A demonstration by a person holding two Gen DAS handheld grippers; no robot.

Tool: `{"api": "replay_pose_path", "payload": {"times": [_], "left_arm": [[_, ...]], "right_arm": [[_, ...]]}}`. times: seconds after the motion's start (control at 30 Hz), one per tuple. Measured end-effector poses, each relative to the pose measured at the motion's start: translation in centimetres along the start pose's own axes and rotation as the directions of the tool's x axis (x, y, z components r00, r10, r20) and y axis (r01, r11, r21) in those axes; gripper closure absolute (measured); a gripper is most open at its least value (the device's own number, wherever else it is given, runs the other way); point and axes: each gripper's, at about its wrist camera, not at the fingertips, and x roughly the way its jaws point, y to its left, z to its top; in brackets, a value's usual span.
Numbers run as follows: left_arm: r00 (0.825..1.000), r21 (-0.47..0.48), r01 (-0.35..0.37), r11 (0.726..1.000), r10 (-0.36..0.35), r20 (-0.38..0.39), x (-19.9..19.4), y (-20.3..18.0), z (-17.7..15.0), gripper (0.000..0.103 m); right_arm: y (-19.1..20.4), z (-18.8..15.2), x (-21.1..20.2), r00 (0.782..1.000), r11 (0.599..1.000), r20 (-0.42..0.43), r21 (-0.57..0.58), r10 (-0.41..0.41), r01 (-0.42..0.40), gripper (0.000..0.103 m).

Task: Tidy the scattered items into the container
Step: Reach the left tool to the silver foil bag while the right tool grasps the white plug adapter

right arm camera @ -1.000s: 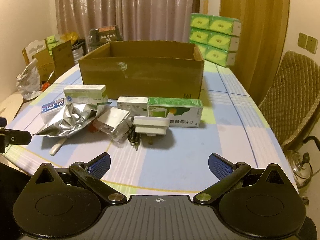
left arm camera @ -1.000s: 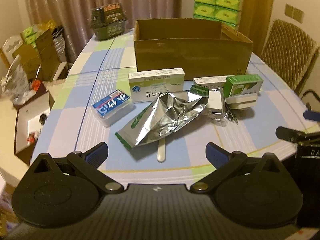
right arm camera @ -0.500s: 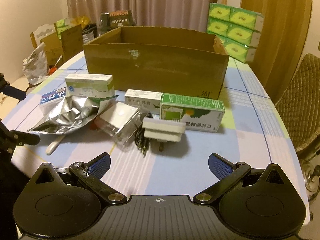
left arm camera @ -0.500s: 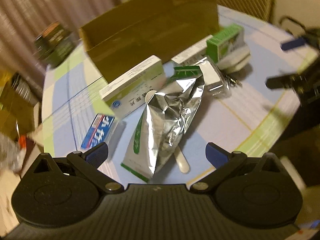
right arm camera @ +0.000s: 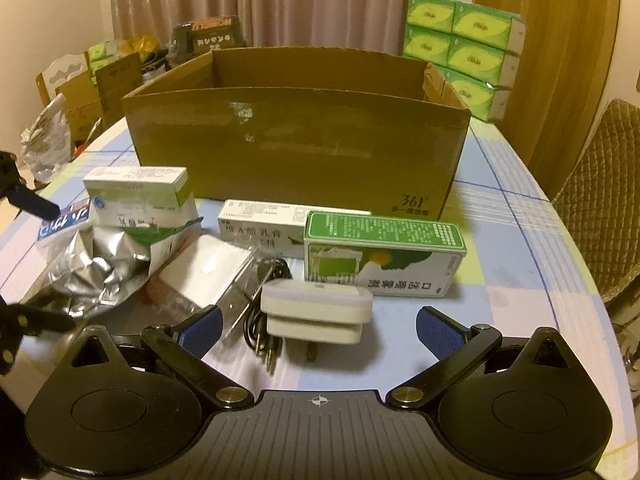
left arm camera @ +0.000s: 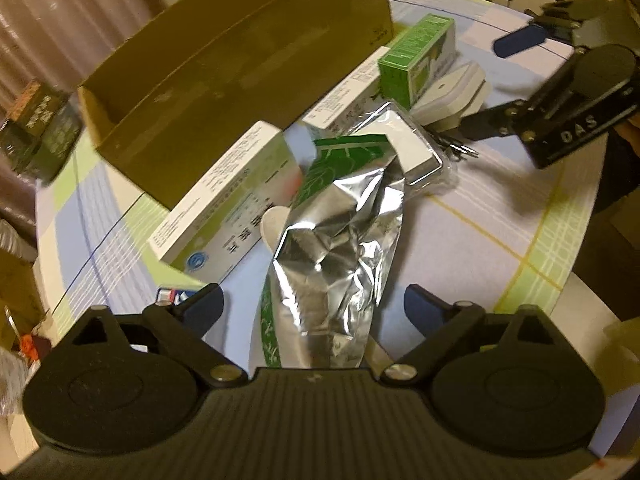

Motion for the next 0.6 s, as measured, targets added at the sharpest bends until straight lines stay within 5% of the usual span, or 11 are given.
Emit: {"api": "replay_pose_path", "payload": {"times": [0.3, 0.37, 0.6], "left_arm": [[0.999, 0.083, 0.037, 0.996, -0.037, 0.000, 1.7, 0.0, 1.0, 0.008], [0.999, 0.090, 0.043, 0.995, -0.043, -0.002, 2.0, 0.1, 1.1, 0.008], [0.998, 0.100, 0.062, 0.993, -0.062, -0.005, 2.9, 0.5, 1.6, 0.008]], "right_arm": [[-0.5, 0.3, 1.8, 1.000, 1.000, -0.019, 0.013, -0.008, 0.009, 0.003], [-0.6, 0.4, 2.0, 1.000, 1.000, -0.024, 0.018, -0.001, 0.002, 0.016], [-0.6, 0.6, 2.9, 0.999, 1.000, -0.038, 0.015, 0.001, 0.000, 0.025]]}}
